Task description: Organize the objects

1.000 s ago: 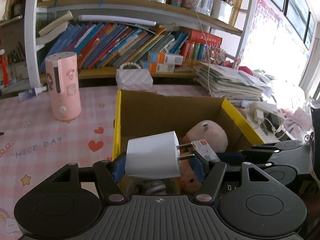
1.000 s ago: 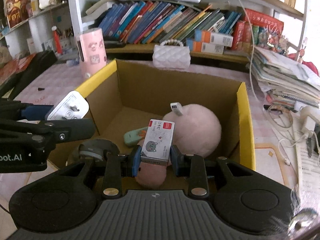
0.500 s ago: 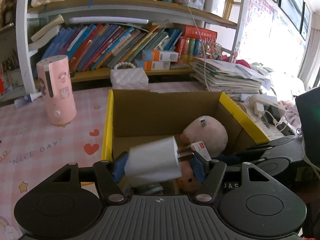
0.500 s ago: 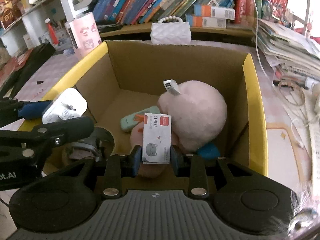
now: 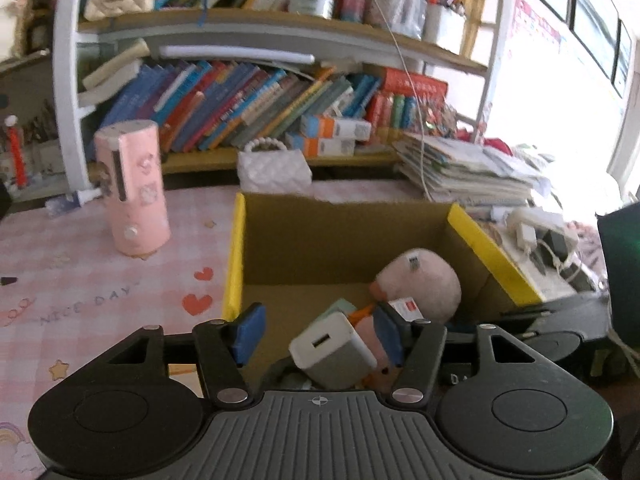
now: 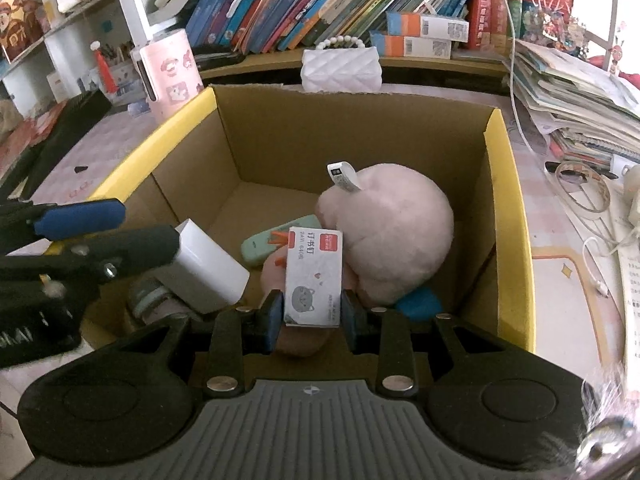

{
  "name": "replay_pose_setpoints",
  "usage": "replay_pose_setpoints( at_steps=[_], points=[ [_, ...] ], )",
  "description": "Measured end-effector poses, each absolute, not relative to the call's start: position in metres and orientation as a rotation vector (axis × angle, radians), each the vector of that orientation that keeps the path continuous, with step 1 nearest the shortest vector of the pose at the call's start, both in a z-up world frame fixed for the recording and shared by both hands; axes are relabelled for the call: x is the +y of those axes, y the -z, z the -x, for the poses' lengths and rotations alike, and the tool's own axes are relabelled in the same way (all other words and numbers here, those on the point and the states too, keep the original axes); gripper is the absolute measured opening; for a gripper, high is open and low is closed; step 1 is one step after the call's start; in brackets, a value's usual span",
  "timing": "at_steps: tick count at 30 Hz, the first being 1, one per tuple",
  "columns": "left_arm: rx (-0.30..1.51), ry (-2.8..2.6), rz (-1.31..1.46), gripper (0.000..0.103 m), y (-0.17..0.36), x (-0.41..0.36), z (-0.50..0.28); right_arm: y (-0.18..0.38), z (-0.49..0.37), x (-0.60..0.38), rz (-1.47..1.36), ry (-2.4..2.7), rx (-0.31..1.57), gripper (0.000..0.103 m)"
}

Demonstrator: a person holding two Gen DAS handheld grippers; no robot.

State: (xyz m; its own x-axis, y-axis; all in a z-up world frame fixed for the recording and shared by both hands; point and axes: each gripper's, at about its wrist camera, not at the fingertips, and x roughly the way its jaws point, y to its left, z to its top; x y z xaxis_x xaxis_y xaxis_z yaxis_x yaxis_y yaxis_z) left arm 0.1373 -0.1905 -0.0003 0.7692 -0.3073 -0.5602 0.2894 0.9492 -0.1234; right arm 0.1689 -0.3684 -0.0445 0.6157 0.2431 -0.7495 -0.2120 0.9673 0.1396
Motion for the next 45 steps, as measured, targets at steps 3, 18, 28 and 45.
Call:
replay_pose_setpoints(
  at_steps=[3, 18, 28, 45],
  points=[
    [0.587, 0.303, 0.063, 0.072, -0.007, -0.182, -0.13, 0.039, -0.162, -0.369, -0.048, -0.249, 0.836, 0.029],
    [0.476, 0.175, 0.132, 0.085, -0.029, -0.133, -0.068, 0.005, -0.099, -0.357, -0.09, -0.122, 0.653, 0.046],
    [0.488, 0.097, 0.118, 0.094, -0.026, -0.093, -0.016, -0.006, -0.041, -0.32, -0.072, -0.056, 0.607, 0.056],
    [0.555, 0.027, 0.019, 0.1, -0.019, -0.058, 0.049, 0.004, 0.035, -0.249, 0.002, 0.051, 0.619, 0.099]
  ],
)
